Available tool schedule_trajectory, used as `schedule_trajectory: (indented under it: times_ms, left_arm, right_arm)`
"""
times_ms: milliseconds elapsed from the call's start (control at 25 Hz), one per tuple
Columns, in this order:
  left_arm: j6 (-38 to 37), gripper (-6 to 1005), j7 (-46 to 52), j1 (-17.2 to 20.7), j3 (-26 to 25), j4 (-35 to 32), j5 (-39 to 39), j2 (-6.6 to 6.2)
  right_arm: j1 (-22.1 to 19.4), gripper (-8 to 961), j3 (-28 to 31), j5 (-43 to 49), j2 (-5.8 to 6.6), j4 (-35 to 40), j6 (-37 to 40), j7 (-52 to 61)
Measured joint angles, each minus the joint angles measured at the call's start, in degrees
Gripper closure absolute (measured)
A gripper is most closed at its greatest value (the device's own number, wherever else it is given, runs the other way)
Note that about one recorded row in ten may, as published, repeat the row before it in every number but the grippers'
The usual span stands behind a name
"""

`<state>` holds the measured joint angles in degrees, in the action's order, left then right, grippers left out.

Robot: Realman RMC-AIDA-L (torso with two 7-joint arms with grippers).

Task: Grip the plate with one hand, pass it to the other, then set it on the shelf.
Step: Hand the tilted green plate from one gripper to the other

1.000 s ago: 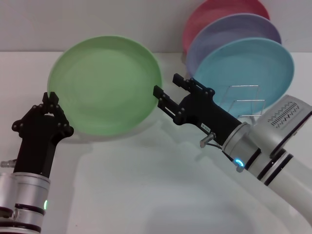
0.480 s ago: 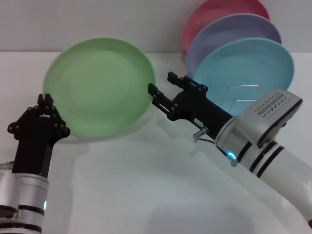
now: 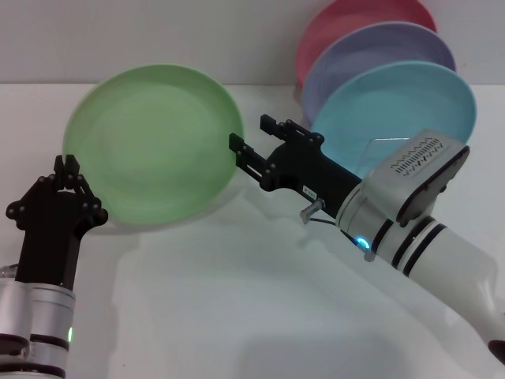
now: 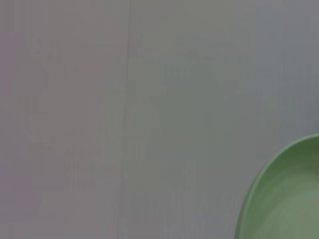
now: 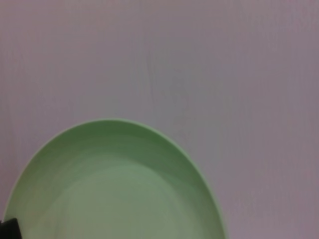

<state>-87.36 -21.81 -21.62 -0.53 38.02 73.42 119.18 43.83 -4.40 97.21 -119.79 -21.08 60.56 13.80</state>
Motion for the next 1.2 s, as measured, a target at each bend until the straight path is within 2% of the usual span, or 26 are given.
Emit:
schedule_trajectory:
  times_ms: [160, 280, 480, 920, 1120, 1200]
  left_arm:
    - [-0.1, 946, -0.4, 0.0, 0.0, 0.3, 0.1, 0.0]
    - [-0.2, 946, -0.6, 0.0, 0.0, 0.5, 0.2, 0.0]
    - [-0.3, 945, -0.7, 0.0, 0.0, 0.5, 0.2, 0.0]
    - [-0.4, 943, -0.7, 0.2, 0.3, 0.4, 0.7, 0.0]
    - [-0.4, 942, -0.6, 0.2, 0.5, 0.4, 0.7, 0.0]
    - [-0.3, 942, -0.5, 0.2, 0.5, 0.3, 0.7, 0.0]
  right_arm:
    - [0.5, 353, 0.0, 0.0, -0.05, -0.2, -0.1, 0.0]
    - [0.5, 469, 0.2, 0.0, -0.07, -0.4, -0.1, 0.0]
    - [0.6, 597, 1.1, 0.0, -0.09, -0.6, -0.8, 0.0]
    - [0.6, 631, 1.5, 0.0, -0.09, -1.3, -1.3, 0.0]
    - [0.7, 726, 1.5, 0.0, -0.09, -1.3, -1.3, 0.0]
    - [0.7, 724, 1.6, 0.0, -0.09, -1.3, -1.3, 0.0]
